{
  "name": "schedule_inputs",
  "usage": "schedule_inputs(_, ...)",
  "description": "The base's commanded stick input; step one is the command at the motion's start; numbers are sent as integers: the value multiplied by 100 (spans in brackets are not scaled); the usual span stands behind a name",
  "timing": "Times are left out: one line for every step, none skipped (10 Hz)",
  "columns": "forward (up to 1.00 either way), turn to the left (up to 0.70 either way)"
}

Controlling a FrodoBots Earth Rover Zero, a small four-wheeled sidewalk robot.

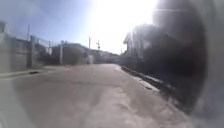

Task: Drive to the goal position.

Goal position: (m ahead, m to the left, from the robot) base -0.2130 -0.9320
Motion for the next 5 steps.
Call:
schedule_inputs(93, 0)
schedule_inputs(96, 0)
schedule_inputs(98, 0)
schedule_inputs(100, 0)
schedule_inputs(100, 0)
